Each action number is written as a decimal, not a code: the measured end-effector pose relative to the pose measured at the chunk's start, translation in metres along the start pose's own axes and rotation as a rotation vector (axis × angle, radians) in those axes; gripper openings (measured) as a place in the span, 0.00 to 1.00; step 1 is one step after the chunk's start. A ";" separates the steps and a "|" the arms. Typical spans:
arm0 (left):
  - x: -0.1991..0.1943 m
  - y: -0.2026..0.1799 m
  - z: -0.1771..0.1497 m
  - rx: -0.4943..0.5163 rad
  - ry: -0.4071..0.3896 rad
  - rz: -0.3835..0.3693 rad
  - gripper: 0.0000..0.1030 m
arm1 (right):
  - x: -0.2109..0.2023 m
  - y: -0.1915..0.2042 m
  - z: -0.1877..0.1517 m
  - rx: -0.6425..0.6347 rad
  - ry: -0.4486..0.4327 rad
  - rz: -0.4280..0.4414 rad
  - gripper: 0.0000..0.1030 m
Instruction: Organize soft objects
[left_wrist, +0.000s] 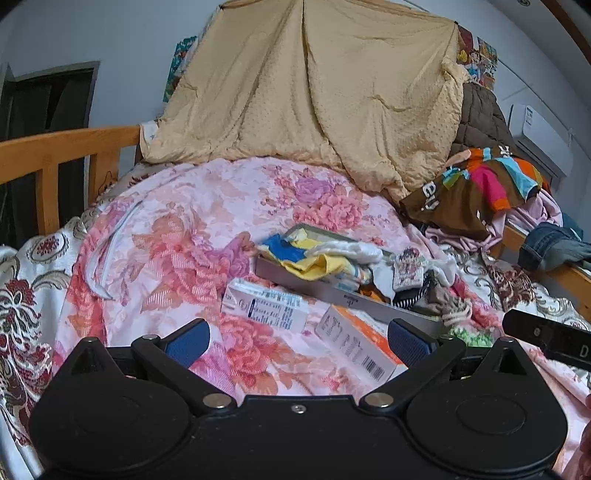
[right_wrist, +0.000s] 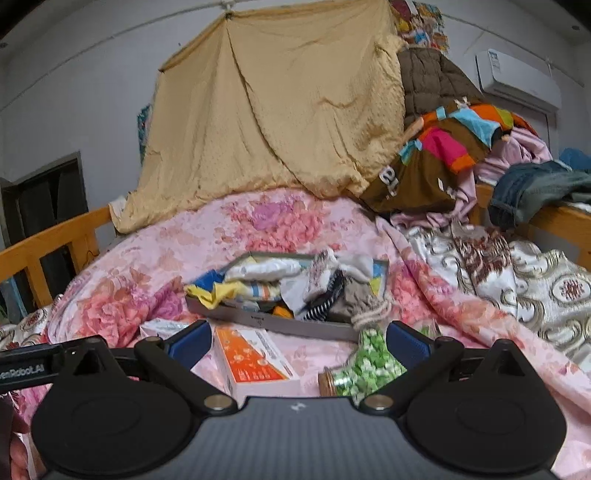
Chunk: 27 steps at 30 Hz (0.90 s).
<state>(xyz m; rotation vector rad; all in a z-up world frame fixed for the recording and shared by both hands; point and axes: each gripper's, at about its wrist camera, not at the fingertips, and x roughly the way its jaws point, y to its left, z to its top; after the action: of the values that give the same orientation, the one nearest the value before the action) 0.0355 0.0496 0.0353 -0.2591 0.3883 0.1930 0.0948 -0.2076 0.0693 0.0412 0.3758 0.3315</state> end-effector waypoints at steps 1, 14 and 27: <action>0.001 0.001 -0.002 0.001 0.008 0.002 0.99 | 0.001 0.000 -0.001 0.005 0.009 -0.008 1.00; -0.004 0.010 -0.016 0.009 0.054 0.057 0.99 | -0.009 0.010 -0.019 0.034 0.055 -0.011 1.00; -0.008 0.003 -0.026 0.089 0.050 0.106 0.99 | -0.012 0.013 -0.027 0.045 0.081 -0.003 1.00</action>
<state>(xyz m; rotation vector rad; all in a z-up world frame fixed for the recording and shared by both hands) 0.0180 0.0443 0.0143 -0.1558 0.4592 0.2726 0.0703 -0.1994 0.0501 0.0716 0.4634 0.3223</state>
